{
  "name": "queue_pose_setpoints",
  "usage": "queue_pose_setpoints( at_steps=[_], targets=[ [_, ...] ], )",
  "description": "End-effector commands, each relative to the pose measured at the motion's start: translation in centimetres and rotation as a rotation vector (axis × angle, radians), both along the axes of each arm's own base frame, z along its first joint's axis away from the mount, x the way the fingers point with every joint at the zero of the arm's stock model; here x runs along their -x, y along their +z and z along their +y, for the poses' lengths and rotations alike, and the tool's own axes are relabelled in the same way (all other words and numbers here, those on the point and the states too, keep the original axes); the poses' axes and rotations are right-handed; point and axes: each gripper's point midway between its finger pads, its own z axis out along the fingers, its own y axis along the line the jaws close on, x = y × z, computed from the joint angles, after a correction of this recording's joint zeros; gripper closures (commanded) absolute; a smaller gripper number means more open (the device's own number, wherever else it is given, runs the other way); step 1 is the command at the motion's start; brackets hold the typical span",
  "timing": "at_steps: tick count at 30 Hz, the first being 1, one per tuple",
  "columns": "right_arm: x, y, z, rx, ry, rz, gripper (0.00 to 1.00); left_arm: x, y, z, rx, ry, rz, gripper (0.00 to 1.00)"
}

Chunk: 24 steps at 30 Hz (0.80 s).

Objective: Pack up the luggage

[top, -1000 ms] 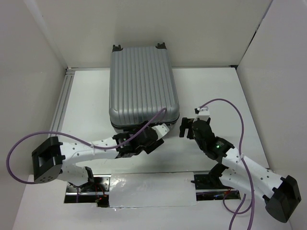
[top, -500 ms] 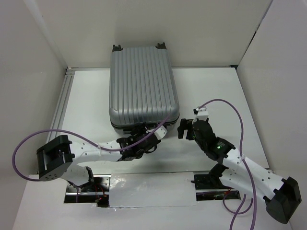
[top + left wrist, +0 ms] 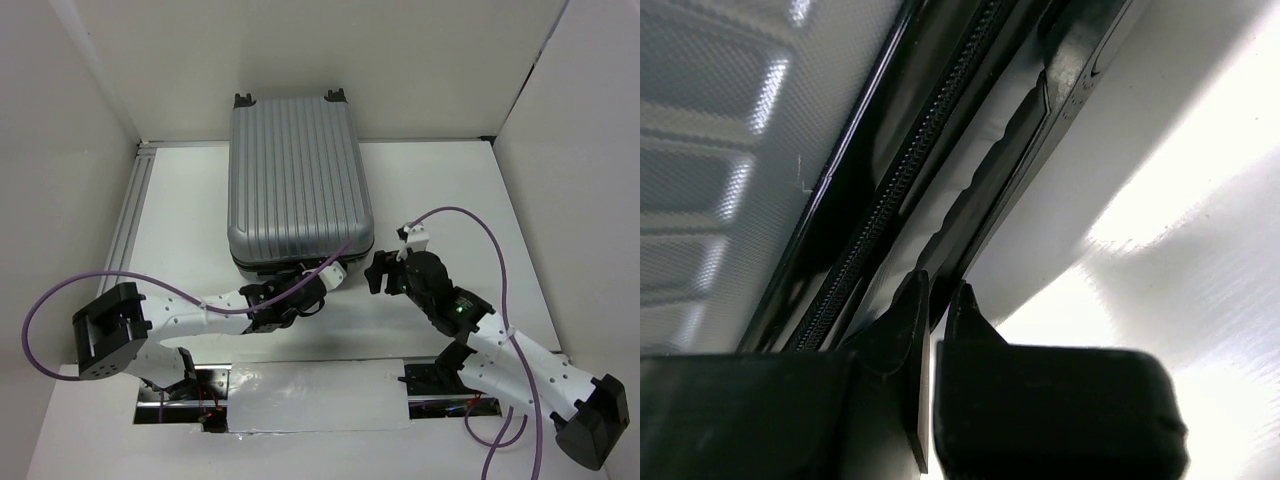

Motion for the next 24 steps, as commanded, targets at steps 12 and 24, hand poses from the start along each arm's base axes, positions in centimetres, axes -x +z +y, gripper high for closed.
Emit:
queue_pose_setpoints(
  at_steps=[12,24],
  targets=[
    [-2.6,0.8,4.7,-0.011,0.048,-0.087,0.34,0.4,-1.3,-1.1,0.115,0.048,0.065,1.00],
    [-4.3,1.6,5.9,-0.056,0.001,-0.200,0.45,0.6,-1.4,-0.7,0.119,0.066,0.068,1.00]
  ],
)
